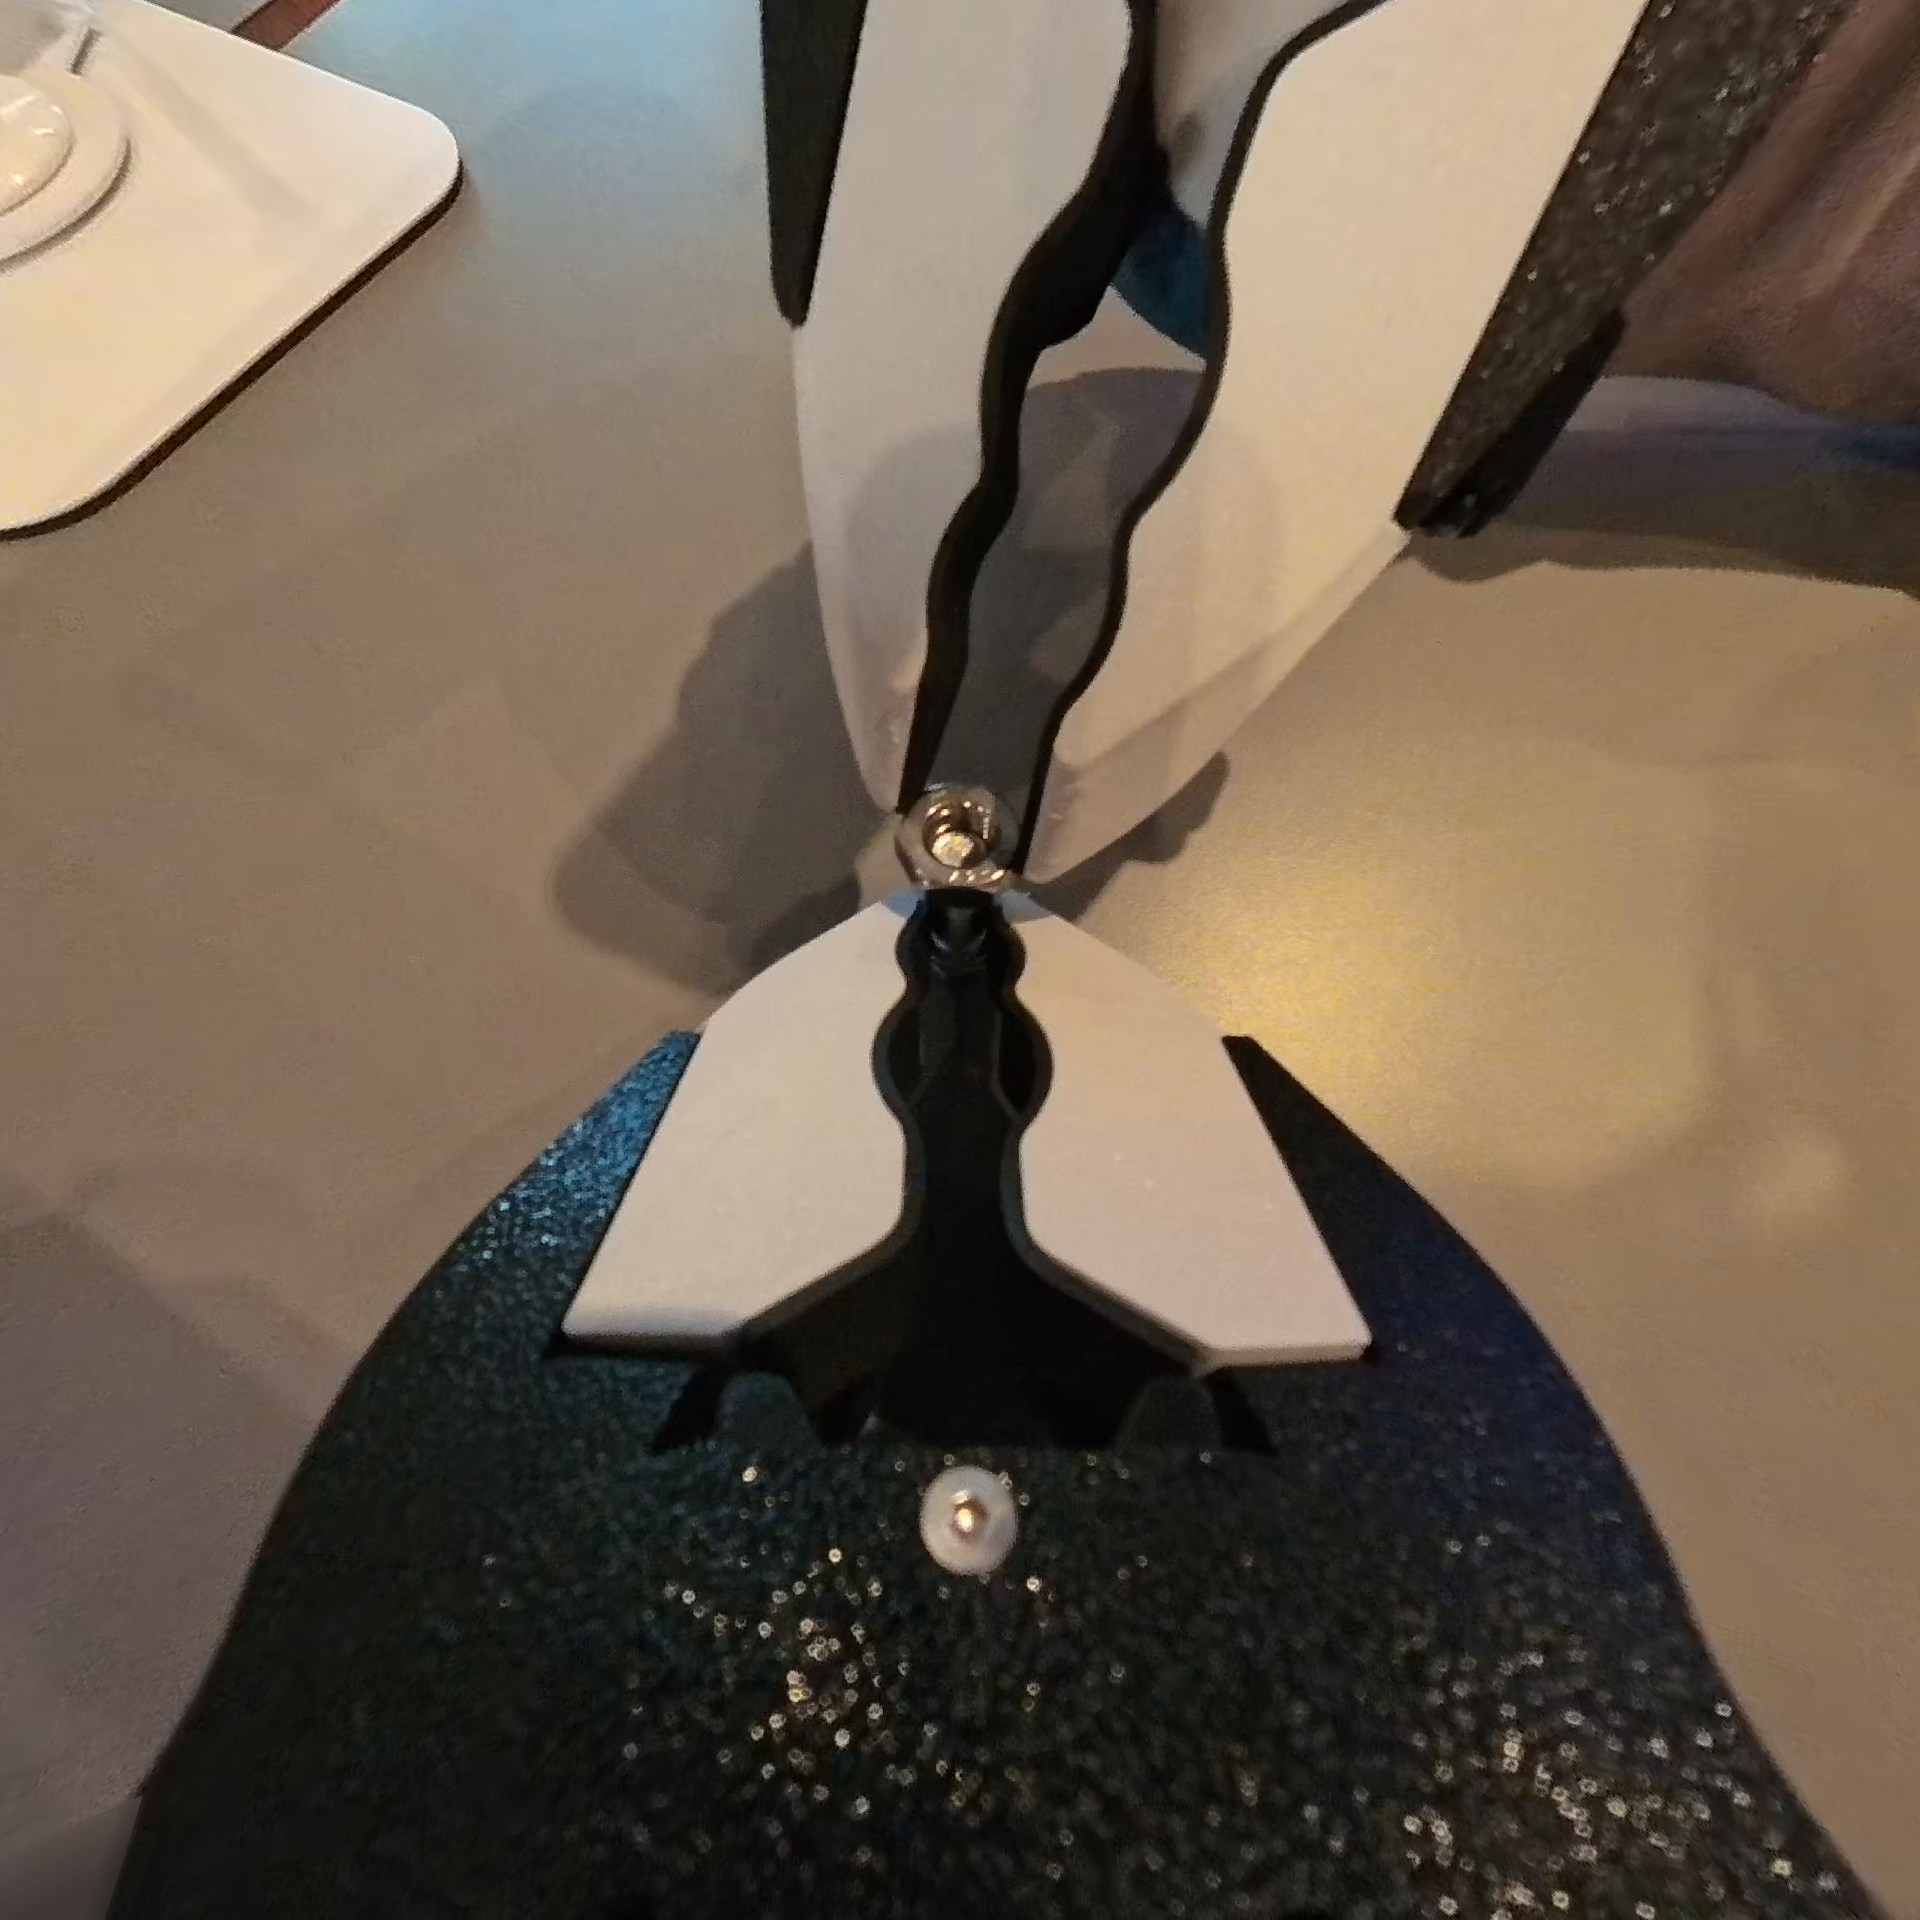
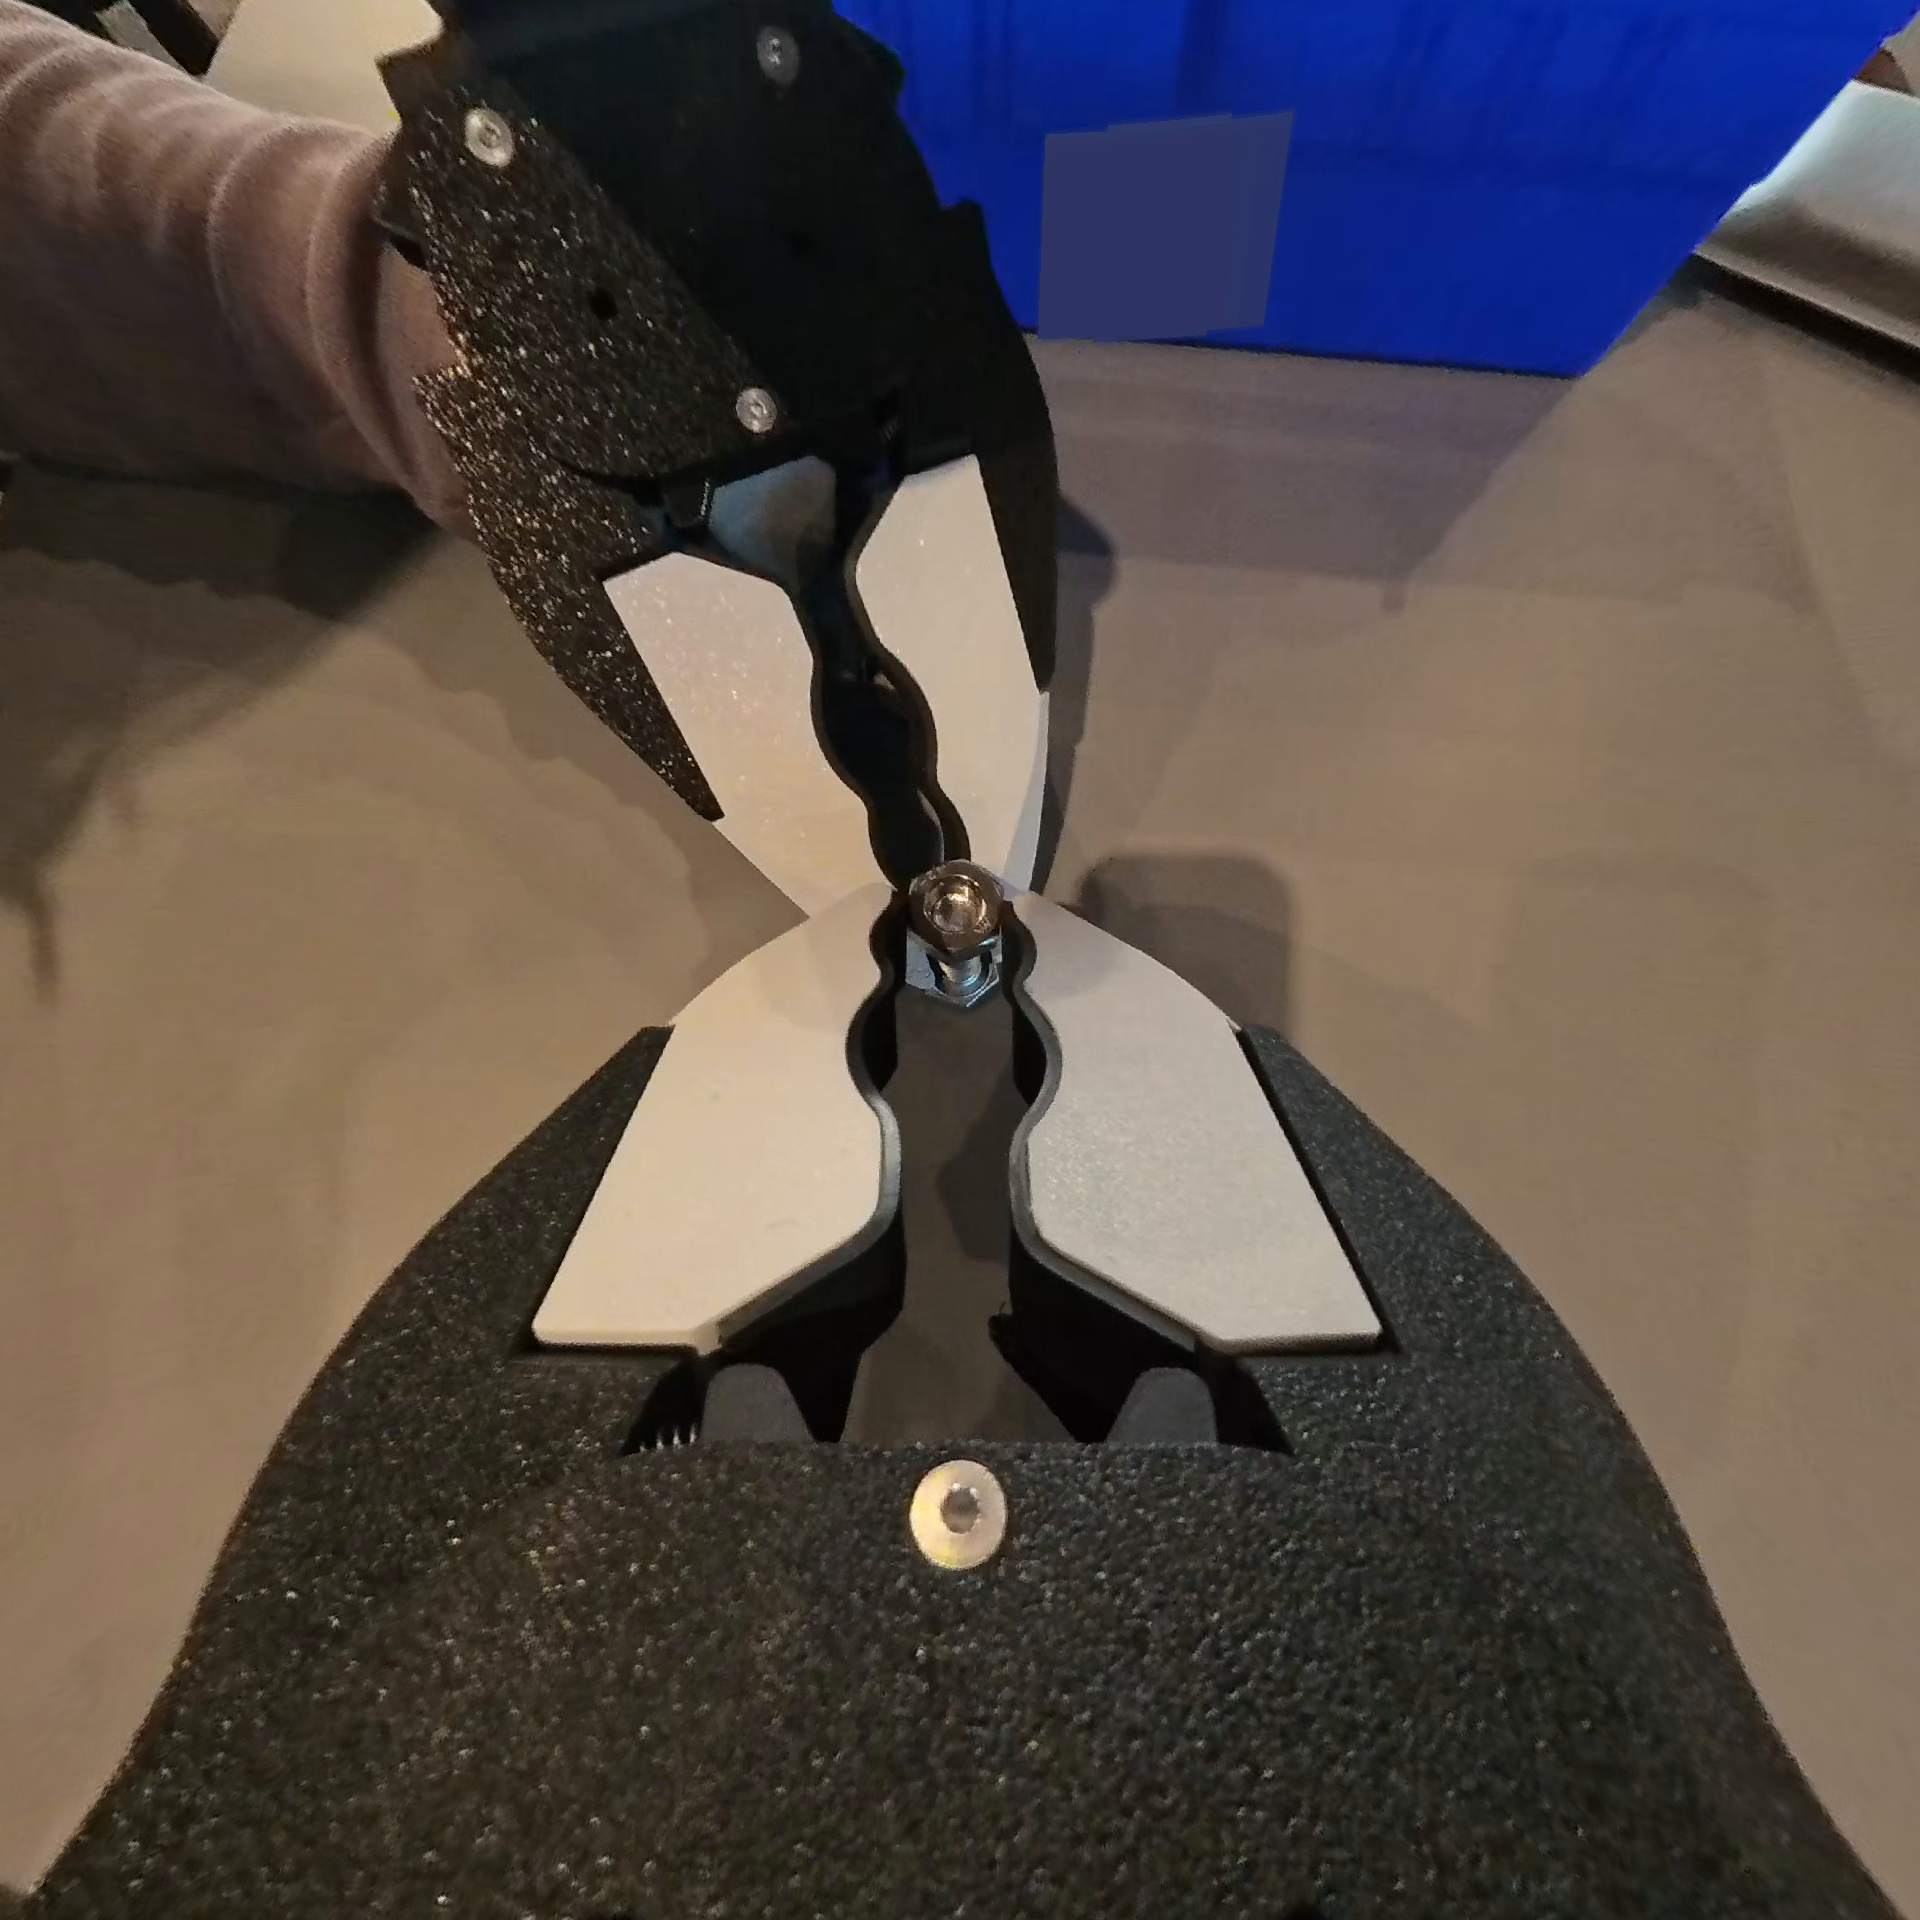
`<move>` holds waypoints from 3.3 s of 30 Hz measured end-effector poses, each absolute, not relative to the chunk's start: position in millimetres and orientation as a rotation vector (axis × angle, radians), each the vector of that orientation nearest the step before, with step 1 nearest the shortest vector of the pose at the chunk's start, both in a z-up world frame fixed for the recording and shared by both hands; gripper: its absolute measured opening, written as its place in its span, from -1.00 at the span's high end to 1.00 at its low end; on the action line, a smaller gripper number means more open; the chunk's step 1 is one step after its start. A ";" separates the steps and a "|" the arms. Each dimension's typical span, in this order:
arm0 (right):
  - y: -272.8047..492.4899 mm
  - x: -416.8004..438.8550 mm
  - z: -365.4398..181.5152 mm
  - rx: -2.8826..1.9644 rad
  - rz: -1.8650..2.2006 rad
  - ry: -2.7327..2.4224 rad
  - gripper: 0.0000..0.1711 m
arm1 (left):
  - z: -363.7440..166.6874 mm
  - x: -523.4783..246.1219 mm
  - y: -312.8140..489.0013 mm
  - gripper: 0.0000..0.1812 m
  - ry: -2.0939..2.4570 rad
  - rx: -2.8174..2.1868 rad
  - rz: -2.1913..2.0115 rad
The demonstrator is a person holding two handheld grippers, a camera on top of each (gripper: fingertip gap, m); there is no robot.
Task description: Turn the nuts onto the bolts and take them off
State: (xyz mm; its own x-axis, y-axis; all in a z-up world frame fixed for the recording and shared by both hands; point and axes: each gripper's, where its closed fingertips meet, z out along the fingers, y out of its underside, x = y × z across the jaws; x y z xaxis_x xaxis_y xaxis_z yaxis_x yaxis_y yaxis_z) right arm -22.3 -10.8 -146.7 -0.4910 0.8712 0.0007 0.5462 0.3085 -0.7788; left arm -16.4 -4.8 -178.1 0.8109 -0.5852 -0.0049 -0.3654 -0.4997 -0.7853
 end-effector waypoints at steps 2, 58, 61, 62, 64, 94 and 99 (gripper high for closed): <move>-10.8 -22.5 -146.8 -1.267 1.027 -2.157 0.80 | -178.3 -16.5 -4.7 0.90 0.697 -2.149 -0.332; -13.1 -10.9 -135.5 -1.339 1.245 -1.681 0.54 | -177.3 -16.9 -4.7 0.90 0.694 -2.135 -0.337; -15.6 -13.1 -141.2 -1.350 1.221 -1.729 0.49 | -177.3 -16.8 -4.6 0.90 0.694 -2.135 -0.337; -16.6 -13.1 -141.9 -1.343 1.208 -1.739 0.49 | -177.3 -16.8 -4.6 0.90 0.694 -2.135 -0.337; -17.1 -13.1 -141.9 -1.325 1.183 -1.740 0.49 | -177.2 -16.8 -4.7 0.90 0.694 -2.135 -0.337; -18.0 -13.7 -138.8 -1.339 1.257 -1.732 0.55 | -177.4 -16.8 -4.7 0.90 0.695 -2.135 -0.337; -23.3 -15.7 -149.2 -1.312 1.136 -1.814 0.57 | -177.5 -16.8 -4.8 0.90 0.697 -2.134 -0.339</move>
State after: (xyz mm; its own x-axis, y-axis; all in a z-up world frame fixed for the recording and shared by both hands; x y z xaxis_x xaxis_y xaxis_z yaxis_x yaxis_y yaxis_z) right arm -15.7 -23.3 -149.2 -0.3137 0.9495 -0.0007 0.4154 0.1366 -0.8993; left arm -16.8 -4.8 -177.5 0.8085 -0.5885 -0.0044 -0.3604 -0.4892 -0.7942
